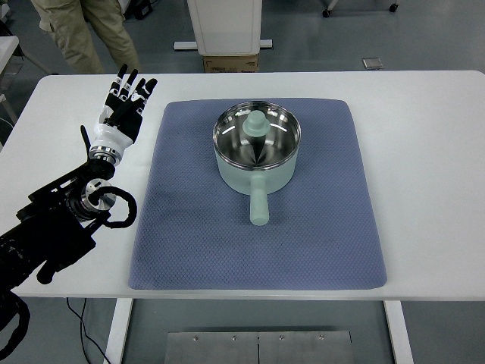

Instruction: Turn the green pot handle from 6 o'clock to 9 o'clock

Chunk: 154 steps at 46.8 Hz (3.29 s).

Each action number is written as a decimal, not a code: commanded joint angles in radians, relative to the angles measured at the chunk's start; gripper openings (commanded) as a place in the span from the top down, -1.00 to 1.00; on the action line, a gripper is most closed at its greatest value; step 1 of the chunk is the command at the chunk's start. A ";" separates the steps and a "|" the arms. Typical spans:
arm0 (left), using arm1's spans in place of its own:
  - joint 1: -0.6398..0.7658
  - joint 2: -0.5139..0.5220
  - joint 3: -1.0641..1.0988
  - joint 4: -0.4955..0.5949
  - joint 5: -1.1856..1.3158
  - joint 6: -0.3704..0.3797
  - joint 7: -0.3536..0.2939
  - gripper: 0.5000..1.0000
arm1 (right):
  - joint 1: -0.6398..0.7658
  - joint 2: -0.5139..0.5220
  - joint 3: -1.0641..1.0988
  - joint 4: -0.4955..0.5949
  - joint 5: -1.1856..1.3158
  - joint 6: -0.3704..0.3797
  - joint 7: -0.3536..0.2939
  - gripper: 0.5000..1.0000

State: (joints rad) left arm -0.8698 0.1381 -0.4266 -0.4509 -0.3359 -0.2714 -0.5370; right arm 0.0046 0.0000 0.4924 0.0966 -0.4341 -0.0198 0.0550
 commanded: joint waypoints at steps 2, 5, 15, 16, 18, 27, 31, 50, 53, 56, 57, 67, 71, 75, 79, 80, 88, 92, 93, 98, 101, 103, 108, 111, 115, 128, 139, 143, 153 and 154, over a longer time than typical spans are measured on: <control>0.000 0.002 0.000 0.000 0.000 0.000 0.000 -1.00 | 0.000 0.000 0.000 0.000 0.000 0.000 0.000 -1.00; 0.000 0.002 0.000 0.000 0.000 0.000 0.000 -1.00 | 0.000 0.000 0.000 0.000 0.000 0.000 0.000 -1.00; 0.000 0.003 0.000 -0.002 0.000 0.001 0.000 -1.00 | 0.000 0.000 0.000 0.000 0.000 0.000 0.000 -1.00; 0.000 0.003 0.000 -0.002 0.000 0.001 0.000 -1.00 | 0.000 0.000 0.000 0.000 0.000 0.000 0.000 -1.00; 0.000 0.003 0.000 -0.002 0.000 0.001 0.000 -1.00 | 0.000 0.000 0.000 0.000 0.000 0.000 0.000 -1.00; -0.001 0.005 0.000 -0.002 0.002 0.001 0.000 -1.00 | 0.000 0.000 0.000 0.000 0.000 0.000 0.000 -1.00; -0.001 0.005 0.000 -0.002 0.003 0.000 0.000 -1.00 | 0.000 0.000 0.000 0.000 0.000 0.000 0.000 -1.00; -0.005 0.006 0.000 -0.002 0.005 0.001 0.000 -1.00 | 0.000 0.000 0.000 0.000 0.000 0.000 0.000 -1.00; -0.005 0.006 0.000 -0.002 0.005 0.001 0.000 -1.00 | 0.000 0.000 0.000 0.000 0.000 0.000 0.000 -1.00; -0.005 0.006 0.000 -0.002 0.005 0.001 0.000 -1.00 | 0.000 0.000 0.000 0.000 0.000 0.000 0.000 -1.00; -0.005 0.006 -0.001 -0.002 0.005 0.001 0.000 -1.00 | 0.000 0.000 0.000 0.000 0.000 0.000 0.000 -1.00; -0.008 0.008 -0.001 -0.002 0.006 0.001 0.000 -1.00 | 0.000 0.000 0.000 0.000 0.000 0.000 0.000 -1.00; -0.008 0.008 -0.001 -0.002 0.006 0.001 0.000 -1.00 | 0.000 0.000 0.000 0.000 0.000 0.000 0.000 -1.00; -0.009 0.009 -0.001 -0.002 0.006 0.000 0.000 -1.00 | 0.000 0.000 0.000 0.000 0.000 0.000 0.000 -1.00; -0.011 0.009 -0.001 -0.002 0.006 0.000 0.000 -1.00 | 0.000 0.000 0.000 0.000 0.000 0.000 0.000 -1.00; -0.011 0.009 -0.001 -0.002 0.008 0.000 0.000 -1.00 | 0.000 0.000 0.000 0.000 0.000 0.000 0.000 -1.00; -0.012 0.020 -0.001 -0.002 0.018 -0.006 0.000 -1.00 | 0.000 0.000 0.000 0.000 0.000 0.000 0.000 -1.00; -0.012 0.025 -0.001 -0.002 0.035 -0.008 0.000 -1.00 | 0.000 0.000 0.000 0.000 0.000 0.000 0.000 -1.00; -0.014 0.025 -0.001 -0.002 0.040 -0.009 0.000 -1.00 | 0.000 0.000 0.000 0.000 0.000 0.000 0.000 -1.00; -0.017 0.026 -0.003 -0.003 0.052 -0.011 0.000 -1.00 | 0.000 0.000 0.000 0.000 0.000 0.000 0.000 -1.00; -0.017 0.032 -0.003 -0.005 0.054 -0.012 0.000 -1.00 | 0.000 0.000 0.000 0.000 0.000 0.000 0.000 -1.00; -0.017 0.037 -0.003 -0.006 0.057 -0.015 0.000 -1.00 | 0.000 0.000 0.000 0.000 0.000 0.000 0.000 -1.00; -0.020 0.038 -0.003 -0.009 0.061 -0.018 0.000 -1.00 | 0.000 0.000 0.000 0.000 0.000 0.000 0.000 -1.00; -0.024 0.040 -0.003 -0.011 0.067 -0.018 0.000 -1.00 | 0.000 0.000 0.000 0.000 0.000 0.000 0.000 -1.00; -0.029 0.052 -0.003 -0.012 0.080 -0.020 0.000 -1.00 | 0.000 0.000 0.000 0.000 0.000 0.000 0.000 -1.00; -0.058 0.113 -0.004 -0.060 0.199 -0.068 -0.001 -1.00 | 0.000 0.000 0.000 0.000 0.000 0.000 0.000 -1.00; -0.063 0.219 -0.035 -0.265 0.379 -0.055 -0.001 -1.00 | 0.000 0.000 0.000 0.000 0.000 0.000 0.000 -1.00; -0.072 0.245 -0.041 -0.313 0.440 -0.055 -0.001 -1.00 | 0.000 0.000 0.000 0.000 0.000 0.000 0.000 -1.00; -0.093 0.291 -0.043 -0.371 0.522 -0.058 0.000 -1.00 | 0.000 0.000 0.000 0.000 0.000 0.000 0.000 -1.00; -0.097 0.293 -0.041 -0.373 0.522 -0.058 0.000 -1.00 | 0.000 0.000 0.000 0.000 0.000 0.000 0.000 -1.00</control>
State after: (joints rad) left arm -0.9581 0.4240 -0.4690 -0.8184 0.1806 -0.3281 -0.5384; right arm 0.0046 0.0000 0.4924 0.0966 -0.4341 -0.0200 0.0553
